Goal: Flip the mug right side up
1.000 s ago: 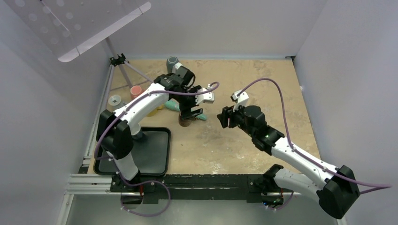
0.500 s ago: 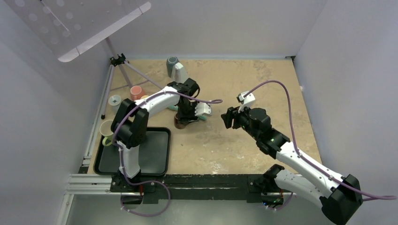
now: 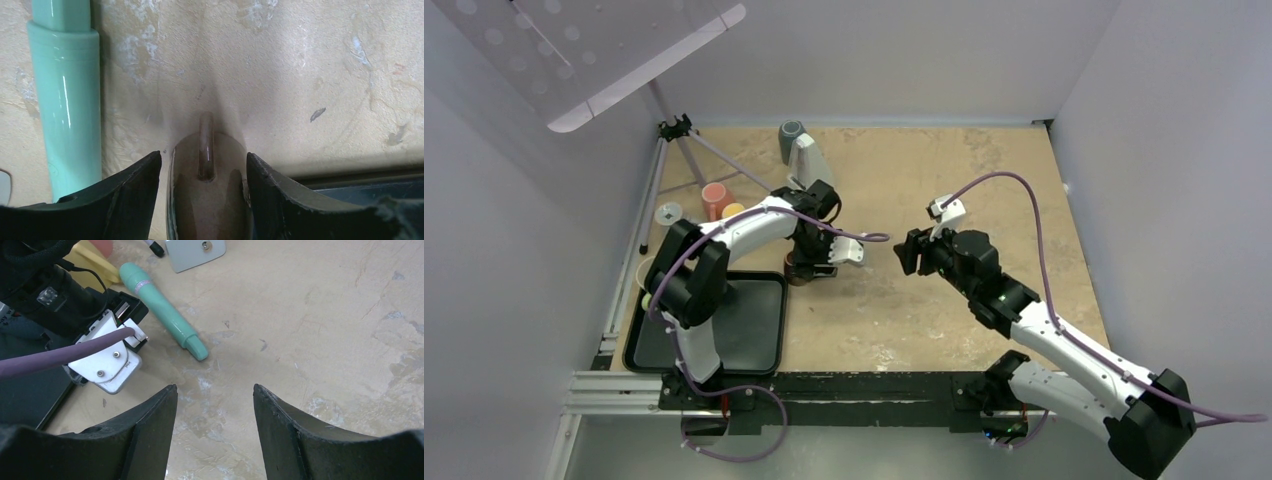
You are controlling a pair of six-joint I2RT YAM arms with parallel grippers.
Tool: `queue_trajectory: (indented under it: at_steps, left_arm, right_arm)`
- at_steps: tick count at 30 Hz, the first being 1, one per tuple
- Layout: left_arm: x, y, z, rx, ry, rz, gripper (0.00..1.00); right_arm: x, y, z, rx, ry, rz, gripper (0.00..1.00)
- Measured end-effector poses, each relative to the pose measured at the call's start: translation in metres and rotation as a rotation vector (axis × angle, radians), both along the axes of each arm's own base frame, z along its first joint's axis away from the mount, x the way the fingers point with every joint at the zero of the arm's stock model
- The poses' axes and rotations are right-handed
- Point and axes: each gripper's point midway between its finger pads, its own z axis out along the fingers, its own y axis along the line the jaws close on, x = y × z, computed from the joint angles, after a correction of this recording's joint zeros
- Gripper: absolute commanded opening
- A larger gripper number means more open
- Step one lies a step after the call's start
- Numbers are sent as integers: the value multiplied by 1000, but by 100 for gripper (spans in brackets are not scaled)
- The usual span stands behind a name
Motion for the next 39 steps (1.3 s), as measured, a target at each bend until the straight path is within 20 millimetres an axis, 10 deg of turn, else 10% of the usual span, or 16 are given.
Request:
queue_trajectory:
  at_steps: [11,16,23,29,39]
  left_arm:
    - [1,-10,-18,24,7,-26,48]
    - [2,-6,-19,50,-3,-35,3]
    - [2,-10,-12,29,15,7,0]
    - [17,-37,43,-135,68,246,0]
    - [69,-69,199,-618,130,661,0]
  right_arm:
    - [0,0,-1,1,1,1,61]
    - [-1,-1,-1,3,-2,0,61]
    - [-1,-1,-2,3,0,0,61]
    - [-6,2,0,16,11,27,67]
    - [-12,46,58,287,6,178,79]
